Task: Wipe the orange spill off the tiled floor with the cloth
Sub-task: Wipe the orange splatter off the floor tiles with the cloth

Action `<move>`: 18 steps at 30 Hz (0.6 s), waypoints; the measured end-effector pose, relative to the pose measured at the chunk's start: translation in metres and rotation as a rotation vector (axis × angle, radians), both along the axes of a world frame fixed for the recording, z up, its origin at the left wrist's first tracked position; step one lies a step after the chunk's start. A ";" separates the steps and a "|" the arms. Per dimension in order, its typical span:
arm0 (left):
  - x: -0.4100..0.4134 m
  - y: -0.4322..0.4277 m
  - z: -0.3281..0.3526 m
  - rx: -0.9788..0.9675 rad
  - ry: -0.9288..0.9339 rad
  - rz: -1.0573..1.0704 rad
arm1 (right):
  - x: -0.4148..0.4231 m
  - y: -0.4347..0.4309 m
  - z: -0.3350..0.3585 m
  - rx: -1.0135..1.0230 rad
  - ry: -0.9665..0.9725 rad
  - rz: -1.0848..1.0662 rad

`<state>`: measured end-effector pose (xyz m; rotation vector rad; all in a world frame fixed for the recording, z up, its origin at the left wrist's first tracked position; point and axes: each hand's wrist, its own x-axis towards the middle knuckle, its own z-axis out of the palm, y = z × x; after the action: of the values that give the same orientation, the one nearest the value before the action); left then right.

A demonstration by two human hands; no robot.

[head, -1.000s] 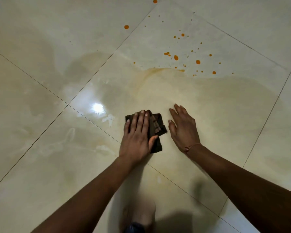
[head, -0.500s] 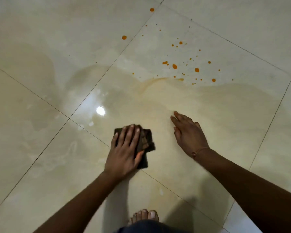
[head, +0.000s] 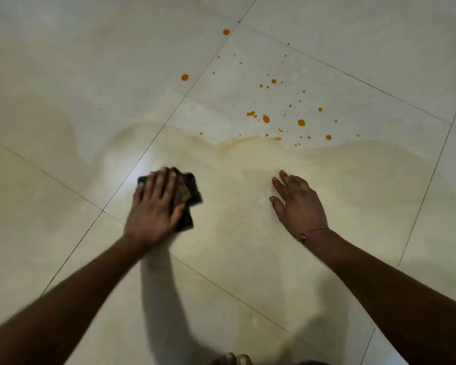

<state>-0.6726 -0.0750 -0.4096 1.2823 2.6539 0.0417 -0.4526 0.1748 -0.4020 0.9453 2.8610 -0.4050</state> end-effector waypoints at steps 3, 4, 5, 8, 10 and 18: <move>-0.029 0.082 -0.002 0.064 0.000 0.143 | -0.001 -0.005 -0.002 -0.014 0.027 -0.019; -0.013 0.113 -0.002 0.087 -0.010 0.108 | 0.001 -0.004 -0.002 -0.018 0.047 -0.017; 0.008 0.137 -0.004 0.094 -0.027 0.040 | 0.002 0.000 -0.001 -0.017 0.072 -0.012; 0.048 0.125 -0.005 0.085 -0.054 -0.257 | 0.005 0.013 -0.001 -0.012 0.152 -0.019; 0.022 0.093 -0.002 0.079 -0.047 -0.319 | 0.003 0.015 0.004 -0.045 0.143 -0.043; 0.024 0.186 -0.001 0.127 -0.079 -0.158 | -0.003 0.013 0.016 -0.074 0.126 -0.095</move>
<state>-0.6486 0.1106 -0.4103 1.4930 2.5113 0.2362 -0.4561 0.1877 -0.3861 1.0816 2.8961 -0.5958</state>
